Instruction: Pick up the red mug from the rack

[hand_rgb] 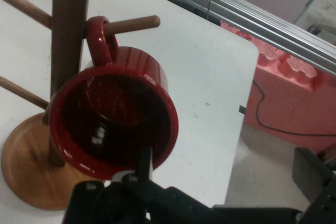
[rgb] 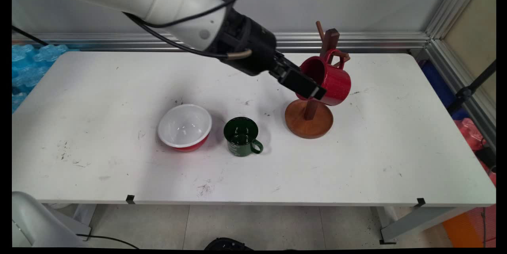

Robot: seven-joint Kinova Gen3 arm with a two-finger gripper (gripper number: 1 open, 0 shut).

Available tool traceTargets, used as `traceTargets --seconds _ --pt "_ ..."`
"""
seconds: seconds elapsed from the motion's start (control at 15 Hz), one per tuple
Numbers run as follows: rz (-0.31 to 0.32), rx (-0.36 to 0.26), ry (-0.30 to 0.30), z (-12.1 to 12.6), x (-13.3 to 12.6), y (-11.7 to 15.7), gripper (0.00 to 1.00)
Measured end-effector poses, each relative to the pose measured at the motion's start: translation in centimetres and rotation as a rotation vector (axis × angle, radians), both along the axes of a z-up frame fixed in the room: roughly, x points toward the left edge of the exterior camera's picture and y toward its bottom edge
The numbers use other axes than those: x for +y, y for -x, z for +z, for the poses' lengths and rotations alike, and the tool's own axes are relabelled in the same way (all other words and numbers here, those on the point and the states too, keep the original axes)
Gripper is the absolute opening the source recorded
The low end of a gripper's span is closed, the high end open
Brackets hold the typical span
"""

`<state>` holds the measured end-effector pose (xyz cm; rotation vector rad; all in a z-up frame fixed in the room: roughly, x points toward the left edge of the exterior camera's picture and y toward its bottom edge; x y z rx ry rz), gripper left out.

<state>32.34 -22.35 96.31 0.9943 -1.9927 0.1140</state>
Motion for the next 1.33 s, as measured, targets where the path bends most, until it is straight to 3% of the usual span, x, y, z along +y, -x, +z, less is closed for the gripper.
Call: traceTargets --seconds 1.33 --pt "0.080 0.001 -0.015 -4.2 -3.5 6.0 1.00"
